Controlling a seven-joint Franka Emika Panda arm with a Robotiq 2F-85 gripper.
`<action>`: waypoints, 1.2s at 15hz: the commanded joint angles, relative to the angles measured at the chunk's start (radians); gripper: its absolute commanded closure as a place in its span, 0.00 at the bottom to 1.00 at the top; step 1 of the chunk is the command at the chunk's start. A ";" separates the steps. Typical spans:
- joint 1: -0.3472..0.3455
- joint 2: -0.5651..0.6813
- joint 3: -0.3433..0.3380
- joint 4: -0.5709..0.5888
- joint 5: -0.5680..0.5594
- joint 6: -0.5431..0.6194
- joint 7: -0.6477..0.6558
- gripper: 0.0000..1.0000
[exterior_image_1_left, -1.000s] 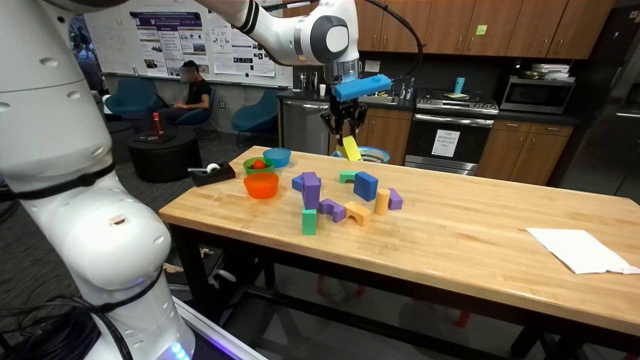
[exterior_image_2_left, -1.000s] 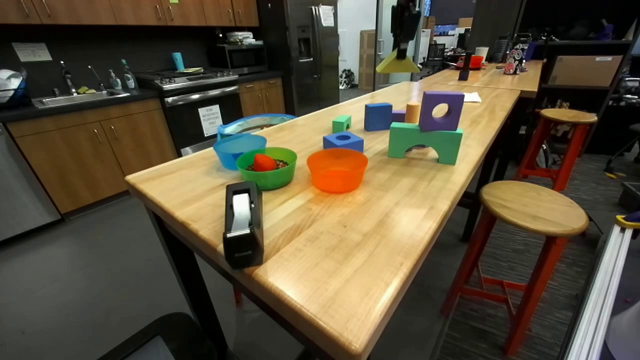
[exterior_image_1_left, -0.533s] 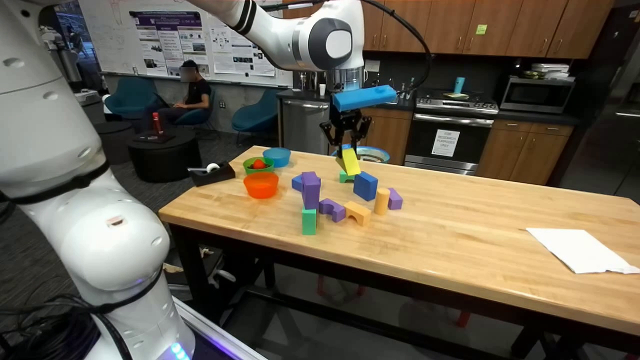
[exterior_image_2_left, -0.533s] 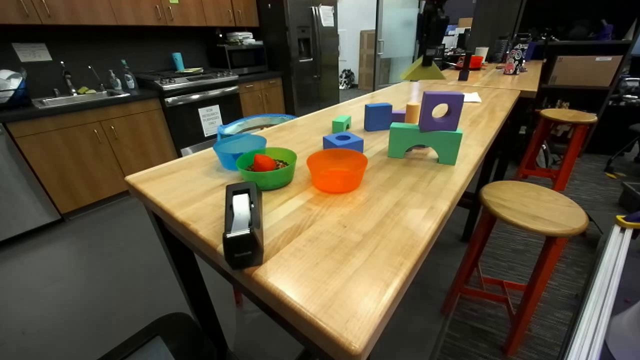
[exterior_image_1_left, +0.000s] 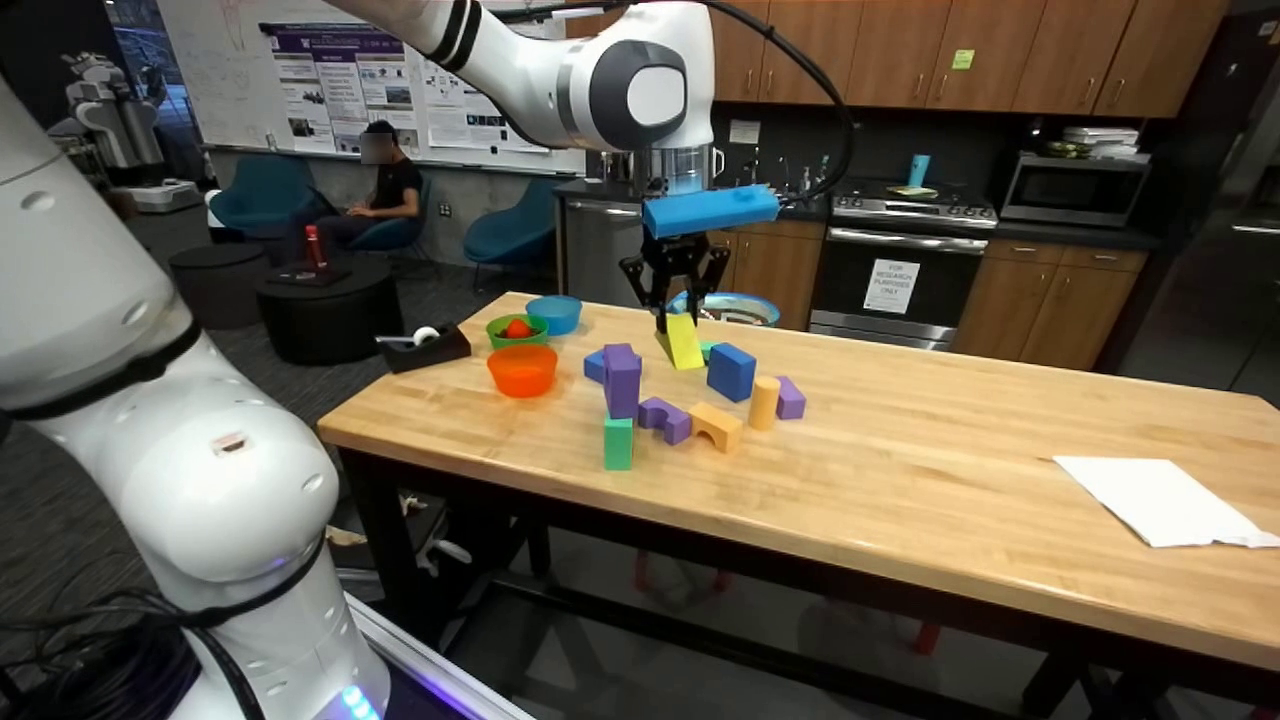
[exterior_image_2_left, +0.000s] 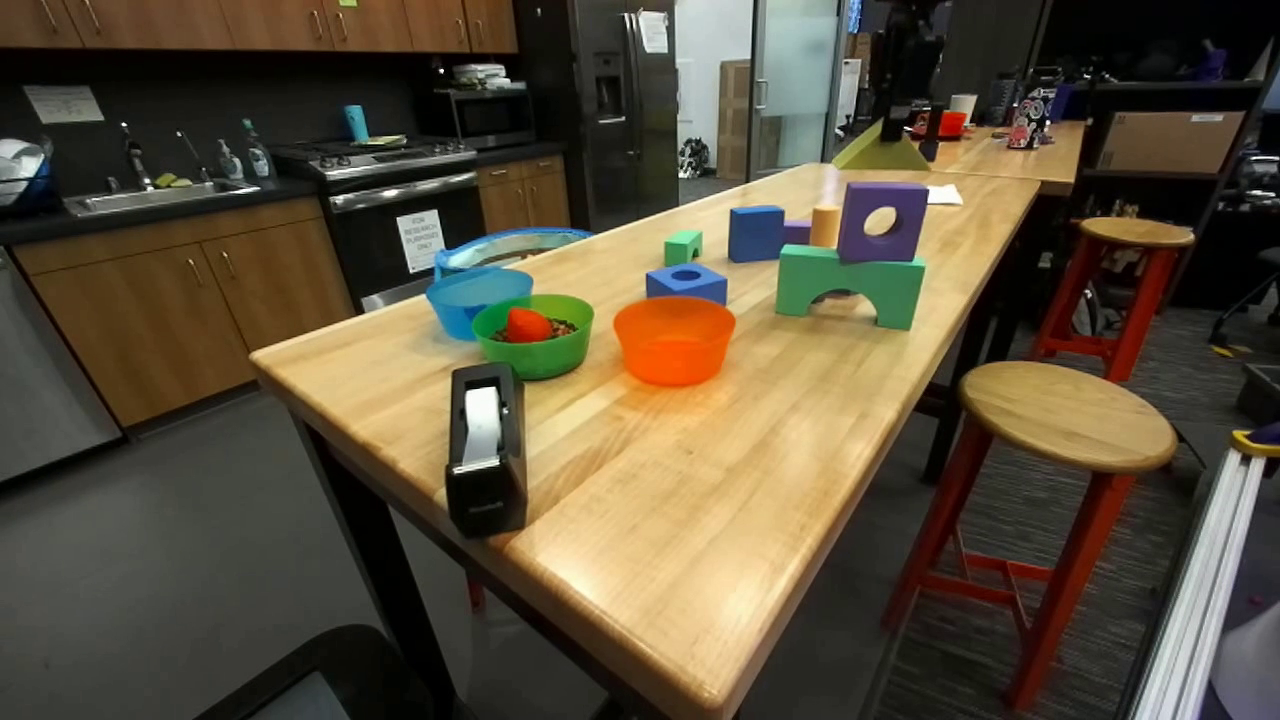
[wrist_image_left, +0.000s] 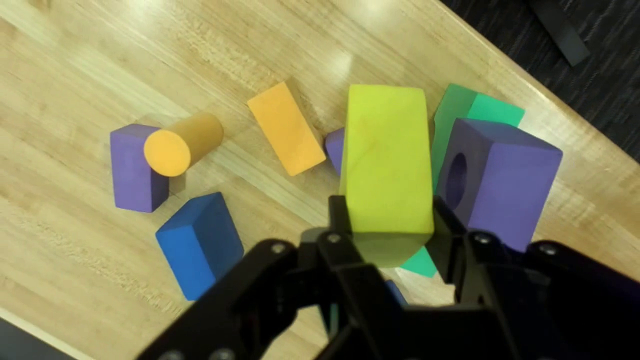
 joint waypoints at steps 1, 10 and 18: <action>0.003 -0.078 0.003 -0.034 -0.028 -0.014 0.060 0.85; 0.029 -0.174 0.023 -0.063 -0.029 -0.098 0.145 0.85; 0.061 -0.213 0.039 -0.103 -0.031 -0.122 0.199 0.85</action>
